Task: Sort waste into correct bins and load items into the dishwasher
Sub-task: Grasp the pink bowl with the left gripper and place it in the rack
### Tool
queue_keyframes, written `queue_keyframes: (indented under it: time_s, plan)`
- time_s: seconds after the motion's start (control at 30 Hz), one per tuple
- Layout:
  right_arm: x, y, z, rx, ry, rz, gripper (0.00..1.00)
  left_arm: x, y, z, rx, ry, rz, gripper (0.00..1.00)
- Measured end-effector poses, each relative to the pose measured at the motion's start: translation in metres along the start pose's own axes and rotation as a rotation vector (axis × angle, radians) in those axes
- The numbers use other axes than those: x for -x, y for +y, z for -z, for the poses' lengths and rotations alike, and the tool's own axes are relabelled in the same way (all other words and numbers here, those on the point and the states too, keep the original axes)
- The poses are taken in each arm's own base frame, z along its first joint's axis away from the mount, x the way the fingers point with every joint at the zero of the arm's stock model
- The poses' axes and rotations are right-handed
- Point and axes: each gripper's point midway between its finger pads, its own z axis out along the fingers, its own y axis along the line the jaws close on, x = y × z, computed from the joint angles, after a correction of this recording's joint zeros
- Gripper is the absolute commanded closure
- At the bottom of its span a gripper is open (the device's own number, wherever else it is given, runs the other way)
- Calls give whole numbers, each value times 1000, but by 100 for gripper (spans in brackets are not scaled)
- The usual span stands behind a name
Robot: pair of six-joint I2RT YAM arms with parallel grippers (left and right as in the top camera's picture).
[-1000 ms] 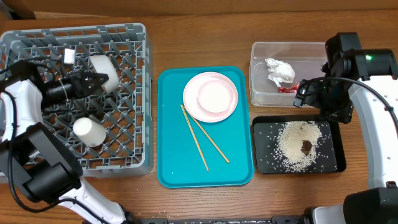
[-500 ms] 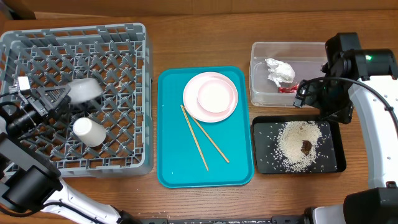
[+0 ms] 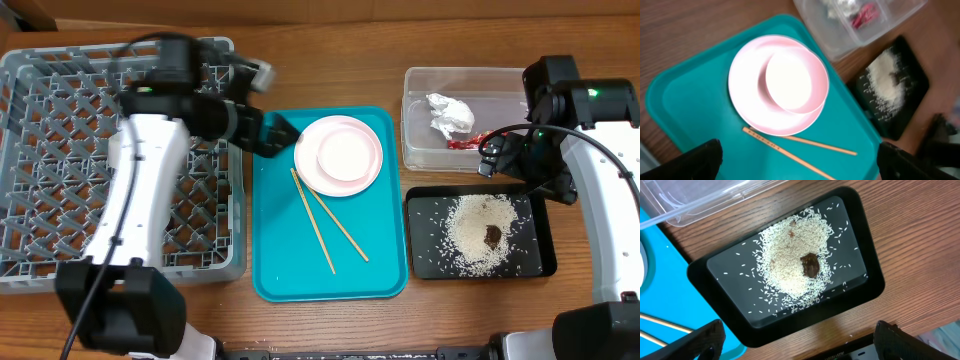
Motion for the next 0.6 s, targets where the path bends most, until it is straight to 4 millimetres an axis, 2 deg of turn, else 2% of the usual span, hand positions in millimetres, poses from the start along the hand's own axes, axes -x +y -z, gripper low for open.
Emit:
queue_keyframes:
  time_s: [0.1,0.17,0.27,0.3,0.33,0.37,0.43,0.5,0.53,0.57,0.6]
  plan:
    - [0,-1,0,-4,-2,-4,3,-1,-31,-55,87,106,-116,0]
    - [0,-1,0,-4,-3,-7,3,-6,-47,-95,130,161,-197,4]
    - [0,-1,0,-4,-2,-9,3,-30,-58,-145,169,272,-254,19]
    - [0,-1,0,-4,-2,-9,3,-38,-56,-156,185,306,-266,30]
    - [0,-1,0,-4,-3,-9,3,-50,-51,-171,210,353,-270,35]
    - [0,-1,0,-4,-2,-9,3,-57,-46,-176,227,379,-269,41]
    - [0,-1,0,-4,-3,-9,3,-67,-36,-183,262,423,-268,64]
    - [0,-1,0,-4,-2,-9,3,-72,-29,-185,292,445,-261,78]
    - [0,-1,0,-4,-2,-9,2,-73,-26,-185,304,449,-266,89]
    - [0,-1,0,-4,-2,-9,3,-72,-24,-184,321,448,-260,96]
    - [0,-1,0,-3,-2,-9,3,-72,-22,-184,333,448,-260,96]
